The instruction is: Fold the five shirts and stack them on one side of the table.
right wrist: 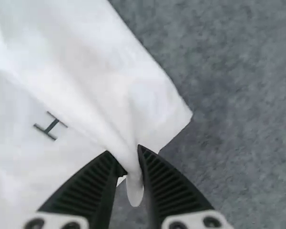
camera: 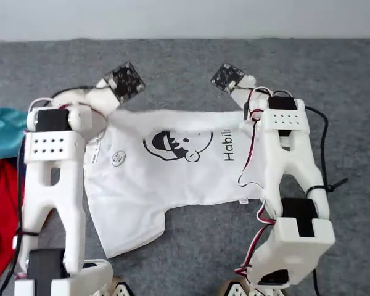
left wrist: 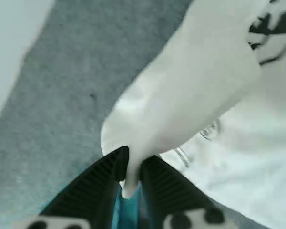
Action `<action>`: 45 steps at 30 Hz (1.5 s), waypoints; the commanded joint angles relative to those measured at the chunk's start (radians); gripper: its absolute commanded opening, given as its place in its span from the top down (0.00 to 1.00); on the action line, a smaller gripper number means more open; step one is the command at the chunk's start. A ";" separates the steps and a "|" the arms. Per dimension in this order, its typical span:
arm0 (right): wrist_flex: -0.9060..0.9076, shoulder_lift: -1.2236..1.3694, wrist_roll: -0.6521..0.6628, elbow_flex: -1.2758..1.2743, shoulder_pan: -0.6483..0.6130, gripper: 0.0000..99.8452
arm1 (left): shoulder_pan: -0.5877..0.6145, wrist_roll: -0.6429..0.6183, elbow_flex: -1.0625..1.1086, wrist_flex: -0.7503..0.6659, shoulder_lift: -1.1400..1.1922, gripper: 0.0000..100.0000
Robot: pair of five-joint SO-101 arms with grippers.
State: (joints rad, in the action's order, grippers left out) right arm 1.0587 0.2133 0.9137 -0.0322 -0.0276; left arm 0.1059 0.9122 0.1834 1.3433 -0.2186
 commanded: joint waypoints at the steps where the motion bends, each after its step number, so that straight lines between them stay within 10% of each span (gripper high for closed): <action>1: 0.168 -0.064 -0.014 0.051 0.004 0.99 | -0.020 0.005 -0.005 0.241 -0.069 0.98; 22: 0.510 0.024 0.130 0.048 0.068 0.99 | -0.212 0.008 0.444 0.411 -0.075 0.98; 45: 0.730 0.070 0.199 0.382 0.084 0.99 | -0.101 0.008 0.469 0.414 -0.077 0.98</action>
State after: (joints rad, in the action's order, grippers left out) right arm 1.7492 0.2854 1.1040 0.3038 0.0491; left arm 0.0031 0.9137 0.6836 1.7285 -0.2616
